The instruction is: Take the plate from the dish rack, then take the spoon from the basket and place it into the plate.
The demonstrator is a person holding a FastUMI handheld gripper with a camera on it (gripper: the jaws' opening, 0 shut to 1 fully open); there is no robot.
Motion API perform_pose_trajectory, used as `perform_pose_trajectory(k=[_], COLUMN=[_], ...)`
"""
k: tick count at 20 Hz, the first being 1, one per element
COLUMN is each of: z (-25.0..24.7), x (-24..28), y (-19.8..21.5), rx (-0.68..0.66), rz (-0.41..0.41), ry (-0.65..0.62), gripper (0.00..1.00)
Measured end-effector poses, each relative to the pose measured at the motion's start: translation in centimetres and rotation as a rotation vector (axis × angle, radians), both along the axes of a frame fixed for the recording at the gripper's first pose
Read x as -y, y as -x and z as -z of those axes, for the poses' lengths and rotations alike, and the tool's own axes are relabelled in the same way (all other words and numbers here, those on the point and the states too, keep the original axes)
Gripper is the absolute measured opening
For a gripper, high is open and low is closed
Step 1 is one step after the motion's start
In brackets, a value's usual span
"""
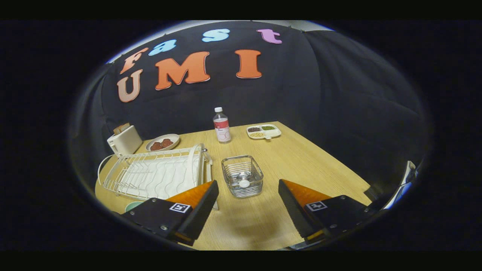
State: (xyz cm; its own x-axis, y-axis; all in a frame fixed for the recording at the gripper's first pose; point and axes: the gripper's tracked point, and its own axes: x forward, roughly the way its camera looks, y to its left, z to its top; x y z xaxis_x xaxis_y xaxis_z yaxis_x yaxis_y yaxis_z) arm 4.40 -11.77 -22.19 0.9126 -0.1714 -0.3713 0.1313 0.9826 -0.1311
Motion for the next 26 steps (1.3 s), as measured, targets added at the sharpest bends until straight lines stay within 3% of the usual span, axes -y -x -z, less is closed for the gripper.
perform_pose_trajectory(k=[7,13,14,16,26], z=[0.5,3.4,3.1,2.8,-5.7], x=[0.4,0.1,-0.2,-0.6,-3.1], y=[-3.4,-5.1,-5.3,-5.4,1.2], rx=[0.09,0.06,0.068,0.07,0.16], rz=[-0.062,-0.085,-0.088,-0.096,-0.101], ry=[0.073,0.067,0.058,0.047,0.076], gripper=[0.75,0.33,0.2,0.14,0.13])
